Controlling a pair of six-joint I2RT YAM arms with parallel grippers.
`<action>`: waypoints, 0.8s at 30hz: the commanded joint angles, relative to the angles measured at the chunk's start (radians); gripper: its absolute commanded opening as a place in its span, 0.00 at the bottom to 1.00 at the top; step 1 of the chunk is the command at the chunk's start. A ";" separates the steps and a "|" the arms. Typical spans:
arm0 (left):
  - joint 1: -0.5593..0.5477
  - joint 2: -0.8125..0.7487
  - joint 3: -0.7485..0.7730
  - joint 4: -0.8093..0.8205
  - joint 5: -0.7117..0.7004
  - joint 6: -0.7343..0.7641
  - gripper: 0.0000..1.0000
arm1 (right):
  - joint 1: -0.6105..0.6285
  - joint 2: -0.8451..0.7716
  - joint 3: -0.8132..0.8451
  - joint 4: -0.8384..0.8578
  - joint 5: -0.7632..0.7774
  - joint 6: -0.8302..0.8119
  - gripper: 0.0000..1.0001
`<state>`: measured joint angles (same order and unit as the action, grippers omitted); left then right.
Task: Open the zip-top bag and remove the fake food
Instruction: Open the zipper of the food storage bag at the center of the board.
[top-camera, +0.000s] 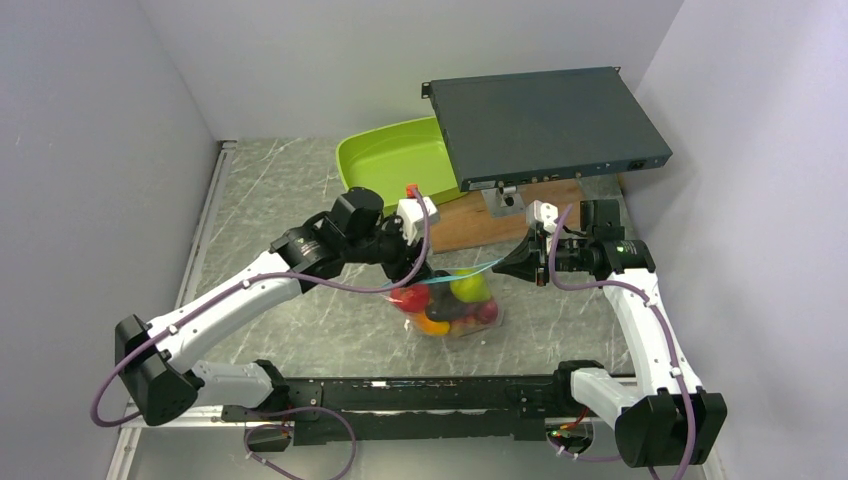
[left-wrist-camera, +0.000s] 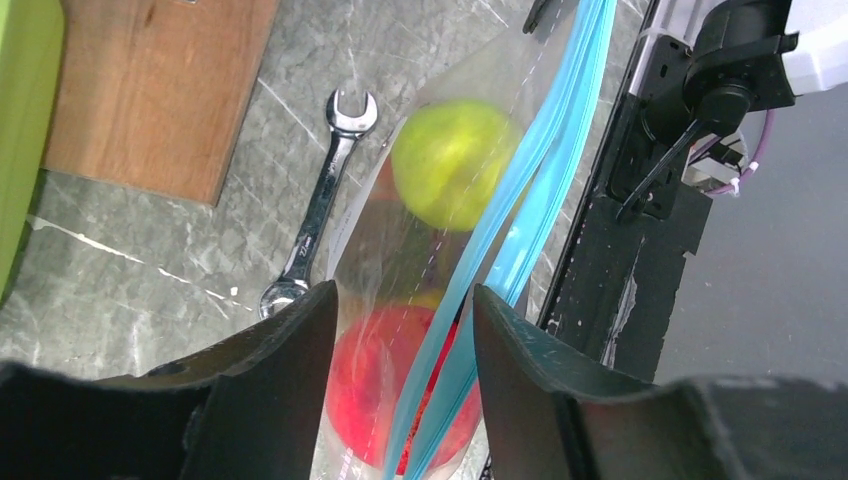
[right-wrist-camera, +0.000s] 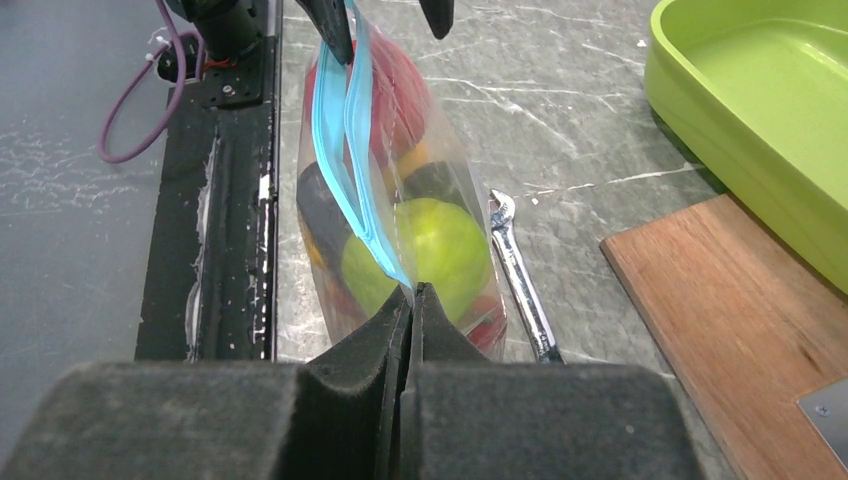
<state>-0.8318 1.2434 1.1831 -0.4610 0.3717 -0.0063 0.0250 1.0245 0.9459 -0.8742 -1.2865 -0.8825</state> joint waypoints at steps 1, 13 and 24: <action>0.005 0.021 0.035 0.015 0.044 -0.006 0.54 | -0.002 -0.015 -0.001 0.027 -0.040 -0.024 0.00; 0.006 0.071 0.055 -0.004 0.073 0.036 0.24 | -0.002 -0.011 -0.001 0.021 -0.042 -0.032 0.00; 0.025 0.001 0.003 0.051 0.064 -0.033 0.00 | -0.002 -0.013 -0.011 0.058 -0.039 0.009 0.00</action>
<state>-0.8261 1.3193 1.1969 -0.4763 0.4206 0.0158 0.0250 1.0245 0.9401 -0.8719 -1.2869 -0.8871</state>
